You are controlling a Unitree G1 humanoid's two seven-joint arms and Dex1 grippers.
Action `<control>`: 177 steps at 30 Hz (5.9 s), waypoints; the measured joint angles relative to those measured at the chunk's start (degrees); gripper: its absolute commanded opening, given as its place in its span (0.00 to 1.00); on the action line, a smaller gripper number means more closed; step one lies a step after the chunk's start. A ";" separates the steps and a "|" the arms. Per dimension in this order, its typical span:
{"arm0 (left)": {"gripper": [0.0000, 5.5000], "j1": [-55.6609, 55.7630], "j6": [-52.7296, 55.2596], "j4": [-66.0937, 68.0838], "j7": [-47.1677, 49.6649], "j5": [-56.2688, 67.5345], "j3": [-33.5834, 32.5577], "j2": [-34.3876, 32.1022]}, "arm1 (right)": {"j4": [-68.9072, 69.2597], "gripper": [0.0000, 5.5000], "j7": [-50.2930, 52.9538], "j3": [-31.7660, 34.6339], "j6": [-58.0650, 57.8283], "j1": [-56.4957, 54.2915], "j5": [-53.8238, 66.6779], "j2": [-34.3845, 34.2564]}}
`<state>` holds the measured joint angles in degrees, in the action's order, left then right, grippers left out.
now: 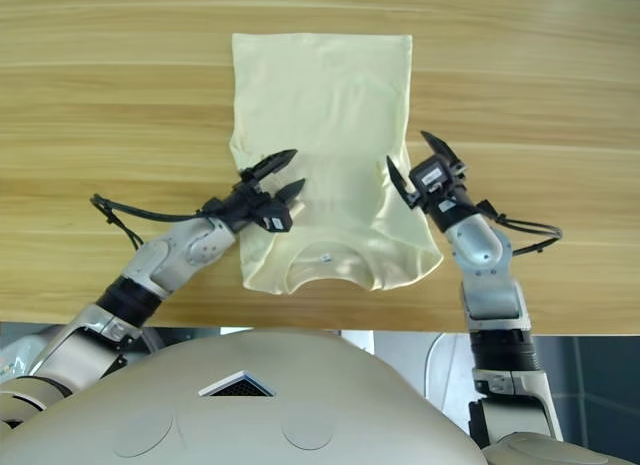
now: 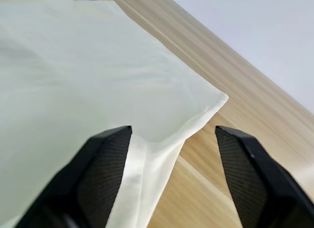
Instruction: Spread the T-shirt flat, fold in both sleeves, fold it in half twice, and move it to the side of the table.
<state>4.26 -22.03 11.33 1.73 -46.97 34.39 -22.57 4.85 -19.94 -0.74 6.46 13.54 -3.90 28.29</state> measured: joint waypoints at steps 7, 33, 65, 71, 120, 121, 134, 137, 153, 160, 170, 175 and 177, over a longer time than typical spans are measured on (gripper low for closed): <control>0.59 -0.01 0.05 -0.03 0.00 0.00 0.02 0.01 | -3.65 0.57 0.00 -0.54 0.49 -0.18 -2.34 -0.23; 0.59 -0.22 0.30 0.40 -0.02 -0.02 0.35 0.09 | -11.23 0.57 2.30 2.51 3.89 -1.76 -3.87 -0.30; 0.59 -39.67 -6.85 -25.05 -15.67 12.80 -39.94 -32.16 | -10.10 0.57 -1.09 25.37 41.57 27.07 -22.28 17.49; 0.59 -35.09 -13.10 -27.45 -26.86 18.80 -28.44 -32.36 | -3.51 0.57 -2.33 18.52 44.37 28.75 -25.32 17.86; 0.32 -13.68 -24.18 -11.72 -35.62 24.14 -8.45 -26.04 | -7.80 0.58 4.85 3.65 44.01 18.07 -27.16 24.58; 0.30 -13.69 -24.19 -11.68 -35.62 24.08 -8.41 -26.07 | -8.21 0.58 5.11 3.88 43.87 18.00 -27.15 24.73; 0.00 -13.35 -24.18 -12.29 -35.93 23.80 -8.70 -26.38 | -10.92 0.15 5.82 0.29 42.42 15.64 -27.66 26.53; 0.00 -13.35 -24.18 -12.31 -35.93 23.79 -8.81 -26.36 | -10.81 0.03 5.82 -0.26 42.09 15.66 -28.06 26.62; 0.00 -19.44 -23.91 -12.14 -31.03 26.24 -13.49 -25.97 | -6.85 0.01 6.60 0.30 40.77 19.75 -27.07 26.47; 0.00 -35.87 -22.57 -21.38 -31.10 30.68 -16.11 -29.34 | 3.46 0.01 4.28 5.41 42.18 33.51 -16.77 26.22; 0.00 -27.68 -18.78 -21.97 -28.75 41.16 -23.08 -22.78 | 8.36 0.01 -2.39 6.22 37.09 27.43 -4.21 24.58; 0.00 -11.81 -14.46 -9.33 -26.96 41.56 -21.15 -10.78 | 3.25 0.01 -5.90 -0.47 30.02 6.41 2.76 17.96; 0.00 -8.14 -13.31 -5.16 -25.96 40.24 -20.90 -8.06 | -0.95 0.01 -6.57 -2.16 27.89 -0.04 3.05 14.99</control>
<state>-3.89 -35.34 6.16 -24.23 -6.73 13.49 -30.63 3.91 -26.51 -2.90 34.35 13.50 -0.85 43.28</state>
